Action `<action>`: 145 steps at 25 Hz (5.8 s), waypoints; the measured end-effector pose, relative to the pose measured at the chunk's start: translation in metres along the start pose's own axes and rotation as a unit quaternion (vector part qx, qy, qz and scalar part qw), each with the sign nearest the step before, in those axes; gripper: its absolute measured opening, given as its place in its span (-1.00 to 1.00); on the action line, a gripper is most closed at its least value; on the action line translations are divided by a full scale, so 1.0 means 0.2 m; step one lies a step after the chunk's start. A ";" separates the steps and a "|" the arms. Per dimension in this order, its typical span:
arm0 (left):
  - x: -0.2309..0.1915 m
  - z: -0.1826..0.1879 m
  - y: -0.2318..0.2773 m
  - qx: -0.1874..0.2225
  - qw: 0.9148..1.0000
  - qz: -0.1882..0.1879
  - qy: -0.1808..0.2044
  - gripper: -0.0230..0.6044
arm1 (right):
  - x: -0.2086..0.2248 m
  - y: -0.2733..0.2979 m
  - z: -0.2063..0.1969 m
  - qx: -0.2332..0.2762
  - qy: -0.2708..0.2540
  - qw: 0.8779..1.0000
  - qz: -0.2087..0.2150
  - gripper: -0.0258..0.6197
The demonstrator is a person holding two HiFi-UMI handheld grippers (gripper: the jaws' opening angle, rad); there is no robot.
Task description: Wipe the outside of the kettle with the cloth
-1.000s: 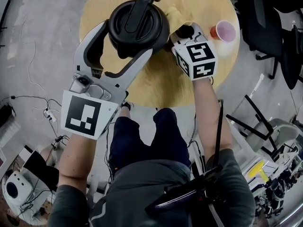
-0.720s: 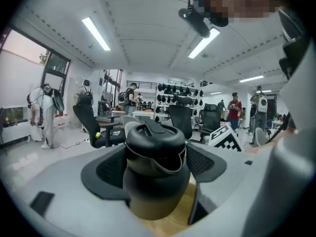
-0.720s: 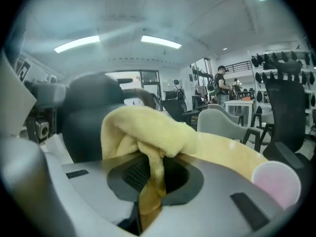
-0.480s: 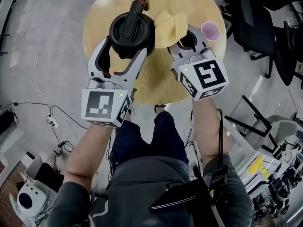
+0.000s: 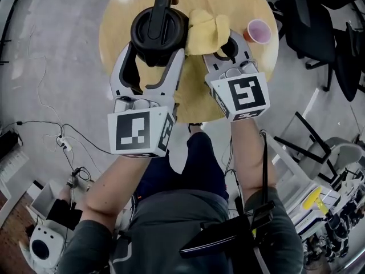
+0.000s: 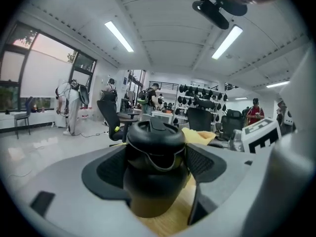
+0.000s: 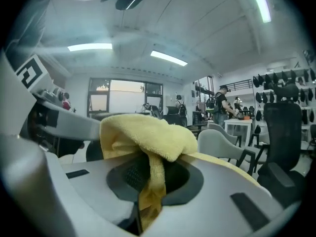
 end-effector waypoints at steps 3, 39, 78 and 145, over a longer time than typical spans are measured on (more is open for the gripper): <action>-0.01 -0.01 0.00 0.005 1.000 0.002 -0.003 0.27 | 0.02 0.04 -0.16 -0.029 0.019 0.999 -0.014 -0.73; -0.22 -0.05 0.02 -0.045 0.876 -0.402 0.261 0.27 | -0.24 -0.19 -0.01 0.001 0.050 0.982 -0.184 -0.73; -0.51 -0.03 -0.33 -0.041 0.934 -0.343 0.094 -0.77 | -0.51 -0.18 0.05 -0.037 0.064 0.973 -0.220 -0.73; -0.91 -0.03 -0.45 -0.081 0.918 -0.387 0.041 -0.90 | -0.84 0.02 -0.22 -0.122 0.131 0.943 -0.282 -0.72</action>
Point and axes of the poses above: the fingertips, and each gripper's own axes: y forward along the fingers, x to its right, z out of its top, the point moved 4 cm from there along -y, backward along the fingers, and after that the axes turned 6 degrees about -z, right-handed, at the moved point
